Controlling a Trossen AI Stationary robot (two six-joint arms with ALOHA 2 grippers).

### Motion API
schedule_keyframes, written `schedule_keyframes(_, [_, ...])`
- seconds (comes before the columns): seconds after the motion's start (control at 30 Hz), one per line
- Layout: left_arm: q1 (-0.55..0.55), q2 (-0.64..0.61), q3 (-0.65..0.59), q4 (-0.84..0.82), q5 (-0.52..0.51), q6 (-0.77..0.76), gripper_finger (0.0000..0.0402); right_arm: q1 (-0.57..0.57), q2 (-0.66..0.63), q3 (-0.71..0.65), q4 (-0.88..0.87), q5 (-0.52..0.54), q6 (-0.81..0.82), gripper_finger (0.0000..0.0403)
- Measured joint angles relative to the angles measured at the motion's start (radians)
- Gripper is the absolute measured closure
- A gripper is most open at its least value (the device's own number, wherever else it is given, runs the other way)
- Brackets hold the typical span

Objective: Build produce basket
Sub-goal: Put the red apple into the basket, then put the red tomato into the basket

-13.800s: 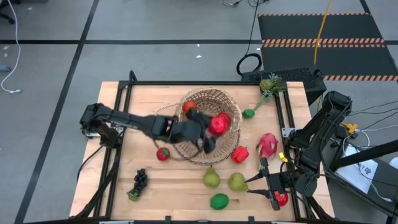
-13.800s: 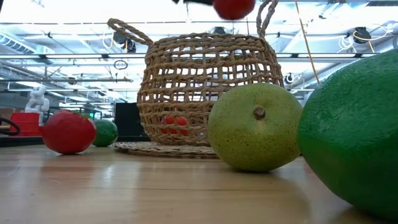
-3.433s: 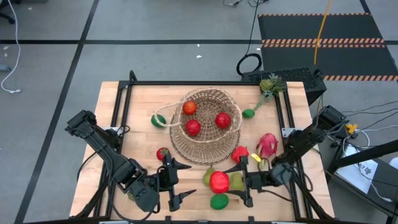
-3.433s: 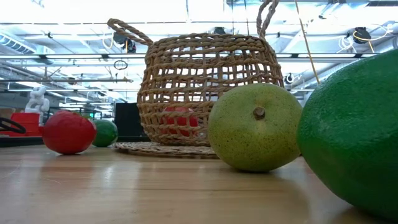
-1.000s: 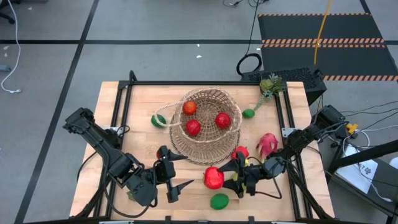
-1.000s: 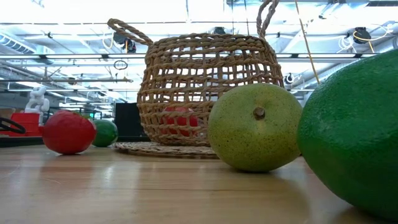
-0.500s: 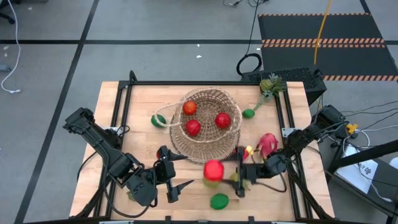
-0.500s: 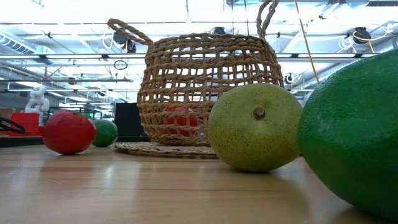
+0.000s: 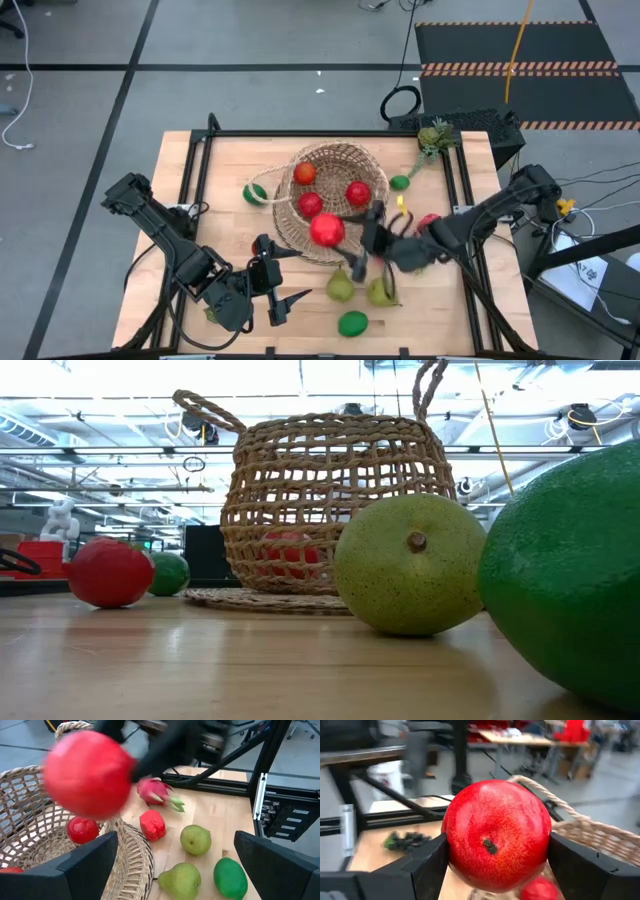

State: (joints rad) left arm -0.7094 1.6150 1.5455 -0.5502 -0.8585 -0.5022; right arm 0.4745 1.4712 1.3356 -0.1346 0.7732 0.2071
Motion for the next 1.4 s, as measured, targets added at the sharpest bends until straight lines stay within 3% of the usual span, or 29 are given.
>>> schedule_keyframes(0.13, [-0.006,0.0,0.0,0.0,-0.001,0.0,0.0002,-0.096,0.0,0.084,-0.134,-0.067,0.048,0.0103])
schedule_keyframes(0.33, [-0.008,0.0,0.0,0.0,-0.001,0.0,0.0003,-0.247,0.004,0.094,-0.315,-0.192,0.156,0.0103])
schedule_keyframes(0.63, [-0.011,0.001,0.0,0.0,-0.001,0.009,0.0002,-0.354,0.032,0.056,-0.361,-0.338,0.179,0.0103])
schedule_keyframes(0.97, [-0.012,0.001,0.0,0.001,0.0,0.008,0.0003,-0.377,0.051,-0.002,-0.336,-0.438,0.182,0.01])
schedule_keyframes(1.4, [-0.011,0.001,0.0,0.001,0.0,0.008,0.0002,-0.377,0.051,-0.01,-0.333,-0.469,0.147,0.0054])
